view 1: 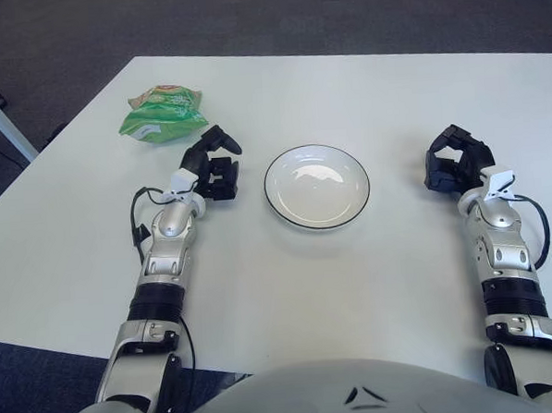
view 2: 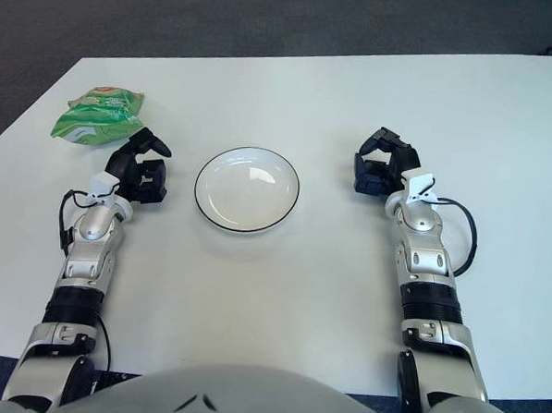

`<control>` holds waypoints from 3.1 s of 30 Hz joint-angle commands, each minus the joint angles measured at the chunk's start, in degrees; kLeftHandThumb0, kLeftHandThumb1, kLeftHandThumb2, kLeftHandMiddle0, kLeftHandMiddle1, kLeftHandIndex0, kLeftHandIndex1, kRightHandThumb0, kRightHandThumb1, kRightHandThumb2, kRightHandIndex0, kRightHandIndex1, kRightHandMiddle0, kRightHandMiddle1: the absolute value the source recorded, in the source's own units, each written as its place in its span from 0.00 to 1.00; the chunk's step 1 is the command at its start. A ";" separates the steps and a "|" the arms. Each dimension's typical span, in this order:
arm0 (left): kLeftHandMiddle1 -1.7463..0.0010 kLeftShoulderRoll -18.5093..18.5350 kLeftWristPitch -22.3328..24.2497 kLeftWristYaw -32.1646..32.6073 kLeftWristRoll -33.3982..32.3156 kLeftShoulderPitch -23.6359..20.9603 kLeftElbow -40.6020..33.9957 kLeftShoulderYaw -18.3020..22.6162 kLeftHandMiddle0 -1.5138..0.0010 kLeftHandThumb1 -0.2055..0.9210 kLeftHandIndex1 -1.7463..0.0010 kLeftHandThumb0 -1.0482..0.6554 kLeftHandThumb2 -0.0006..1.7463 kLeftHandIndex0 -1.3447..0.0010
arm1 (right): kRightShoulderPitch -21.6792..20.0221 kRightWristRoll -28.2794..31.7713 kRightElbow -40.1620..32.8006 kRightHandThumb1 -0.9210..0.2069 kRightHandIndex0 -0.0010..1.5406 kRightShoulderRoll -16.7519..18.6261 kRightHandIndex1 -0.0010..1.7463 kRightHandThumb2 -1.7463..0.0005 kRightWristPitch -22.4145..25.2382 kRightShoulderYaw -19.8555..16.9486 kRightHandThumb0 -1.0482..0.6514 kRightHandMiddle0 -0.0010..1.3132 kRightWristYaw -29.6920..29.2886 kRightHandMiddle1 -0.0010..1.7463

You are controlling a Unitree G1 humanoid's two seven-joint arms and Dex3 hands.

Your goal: Put the snack into the plate.

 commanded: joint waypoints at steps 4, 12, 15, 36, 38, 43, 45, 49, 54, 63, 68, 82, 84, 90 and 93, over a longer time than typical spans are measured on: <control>0.00 -2.38 0.87 0.30 -0.14 5.70 2.73 -0.70 0.19 0.59 0.00 0.36 0.65 0.63 | 2.57 0.20 4.77 0.53 0.83 0.96 1.00 0.25 2.55 0.43 0.34 0.46 1.17 1.00; 0.00 -2.48 0.80 0.46 -0.23 5.66 2.80 -0.57 0.19 0.58 0.00 0.36 0.66 0.62 | 1.99 0.10 5.88 0.52 0.83 0.69 1.00 0.26 2.34 0.64 0.34 0.46 1.02 1.00; 0.00 -2.43 0.76 0.56 -0.09 5.68 2.81 -0.58 0.19 0.58 0.00 0.36 0.66 0.62 | 1.87 0.04 6.18 0.52 0.83 0.64 1.00 0.26 2.21 0.69 0.34 0.46 1.01 1.00; 0.00 -0.97 -7.53 7.99 9.34 5.61 4.72 -1.74 0.19 0.54 0.00 0.35 0.69 0.60 | 2.52 0.23 5.20 0.56 0.82 1.27 1.00 0.23 2.59 1.14 0.33 0.49 0.58 1.00; 0.00 -0.37 -8.52 10.05 11.62 5.16 5.31 -1.96 0.20 0.54 0.00 0.35 0.69 0.60 | 2.53 0.34 5.17 0.56 0.82 1.29 1.00 0.23 2.67 1.09 0.33 0.49 0.67 1.00; 0.00 2.60 -10.62 16.94 18.29 2.40 7.82 -1.66 0.20 0.54 0.00 0.35 0.69 0.59 | 2.52 0.67 5.20 0.57 0.82 1.23 1.00 0.22 2.66 0.96 0.33 0.49 1.03 1.00; 0.00 3.73 -10.52 19.11 20.50 1.54 8.19 -1.65 0.21 0.54 0.00 0.35 0.69 0.59 | 2.50 0.75 5.26 0.57 0.82 1.23 1.00 0.22 2.57 0.92 0.33 0.49 1.08 1.00; 0.00 5.51 -10.24 21.21 22.86 0.45 7.91 -1.64 0.23 0.54 0.00 0.35 0.69 0.59 | 2.48 0.71 5.34 0.57 0.81 1.24 1.00 0.22 2.42 0.91 0.33 0.49 0.97 1.00; 0.00 7.84 -10.27 20.19 22.48 -0.53 6.80 -1.18 0.23 0.55 0.00 0.35 0.68 0.60 | 2.44 0.57 5.54 0.57 0.82 1.21 1.00 0.22 2.40 1.01 0.33 0.49 0.87 1.00; 0.00 13.37 -11.35 23.55 28.03 -3.19 2.97 -0.75 0.21 0.60 0.00 0.36 0.64 0.63 | 1.94 0.35 6.71 0.57 0.82 1.26 1.00 0.22 2.14 1.17 0.33 0.49 0.74 1.00; 0.00 15.78 -6.57 33.63 41.27 -3.03 -0.22 -1.72 0.26 0.65 0.00 0.37 0.60 0.67 | 1.87 0.43 6.49 0.57 0.82 1.43 1.00 0.22 2.22 1.27 0.33 0.49 0.70 1.00; 0.00 19.63 5.25 43.97 55.04 -5.24 -2.47 -3.77 0.73 0.83 0.00 0.39 0.44 0.77 | 1.33 -0.09 7.82 0.57 0.82 1.58 1.00 0.22 1.21 1.91 0.33 0.49 0.55 1.00; 0.03 20.75 6.04 43.96 55.99 -6.26 -1.69 -4.29 0.81 0.87 0.00 0.40 0.41 0.79 | 1.25 -0.21 7.96 0.57 0.82 1.60 1.00 0.22 1.10 2.02 0.33 0.49 0.45 1.00; 0.26 24.69 6.25 43.02 56.34 -12.16 7.25 -6.15 0.89 0.85 0.19 0.30 0.41 0.94 | 1.06 -0.39 8.08 0.57 0.82 1.87 1.00 0.22 1.24 2.29 0.33 0.49 0.21 1.00; 0.38 25.91 7.38 42.12 56.69 -14.11 10.17 -7.35 0.93 0.81 0.32 0.26 0.44 0.98 | 1.01 -0.29 8.05 0.57 0.82 2.00 1.00 0.22 1.31 2.33 0.33 0.49 0.23 1.00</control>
